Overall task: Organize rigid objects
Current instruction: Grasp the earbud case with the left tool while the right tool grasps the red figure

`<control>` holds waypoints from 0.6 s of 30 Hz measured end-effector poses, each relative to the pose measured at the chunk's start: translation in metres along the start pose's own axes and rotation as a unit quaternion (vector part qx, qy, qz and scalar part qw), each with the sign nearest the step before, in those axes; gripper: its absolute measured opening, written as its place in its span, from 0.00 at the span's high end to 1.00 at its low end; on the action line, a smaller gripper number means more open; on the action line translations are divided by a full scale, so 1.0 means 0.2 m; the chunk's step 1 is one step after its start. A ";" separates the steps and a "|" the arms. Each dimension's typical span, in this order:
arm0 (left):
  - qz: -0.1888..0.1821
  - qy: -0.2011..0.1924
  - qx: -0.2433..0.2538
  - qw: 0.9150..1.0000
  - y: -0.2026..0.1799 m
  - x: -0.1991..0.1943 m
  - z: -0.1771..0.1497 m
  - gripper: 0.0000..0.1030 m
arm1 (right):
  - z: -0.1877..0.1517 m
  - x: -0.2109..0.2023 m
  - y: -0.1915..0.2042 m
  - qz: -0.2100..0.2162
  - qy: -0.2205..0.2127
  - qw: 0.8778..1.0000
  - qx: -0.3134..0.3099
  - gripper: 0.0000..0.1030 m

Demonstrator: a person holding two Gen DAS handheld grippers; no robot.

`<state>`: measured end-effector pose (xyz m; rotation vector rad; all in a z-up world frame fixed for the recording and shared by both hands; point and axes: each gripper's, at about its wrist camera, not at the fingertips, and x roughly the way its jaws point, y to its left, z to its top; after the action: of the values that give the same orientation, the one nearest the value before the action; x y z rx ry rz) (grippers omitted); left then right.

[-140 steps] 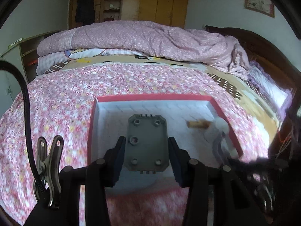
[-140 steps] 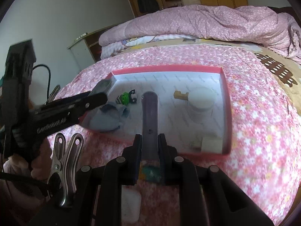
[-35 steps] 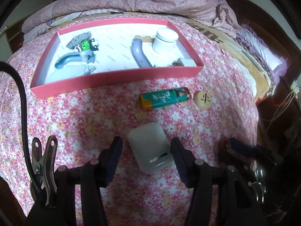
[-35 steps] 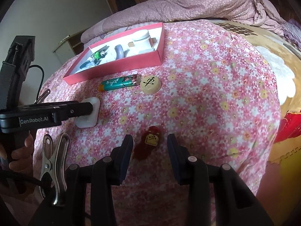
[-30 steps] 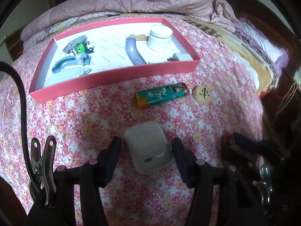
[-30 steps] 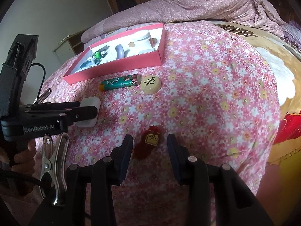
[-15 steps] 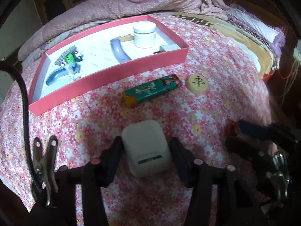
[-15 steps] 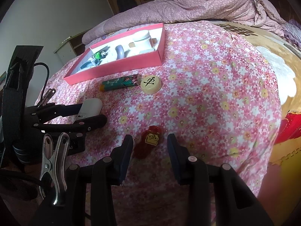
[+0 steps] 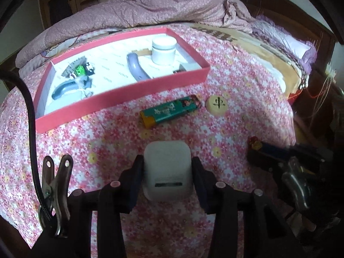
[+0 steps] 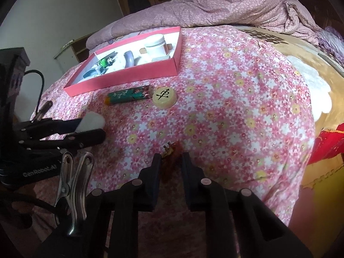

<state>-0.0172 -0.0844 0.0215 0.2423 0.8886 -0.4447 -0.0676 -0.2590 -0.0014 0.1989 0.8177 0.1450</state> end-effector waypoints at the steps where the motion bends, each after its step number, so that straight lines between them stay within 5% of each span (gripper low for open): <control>1: -0.002 -0.002 -0.004 1.000 0.01 -0.01 0.00 0.55 | 0.00 0.00 0.00 0.002 0.000 1.000 0.002 0.81; 18: 0.021 -0.035 -0.070 0.997 0.26 -0.11 0.04 0.55 | 0.03 -0.04 0.01 -0.012 -0.018 1.000 0.009 0.81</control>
<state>0.0019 -0.0352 0.0451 0.1157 0.8400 -0.3484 -0.0692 -0.2597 0.0089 0.2084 0.7849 0.1101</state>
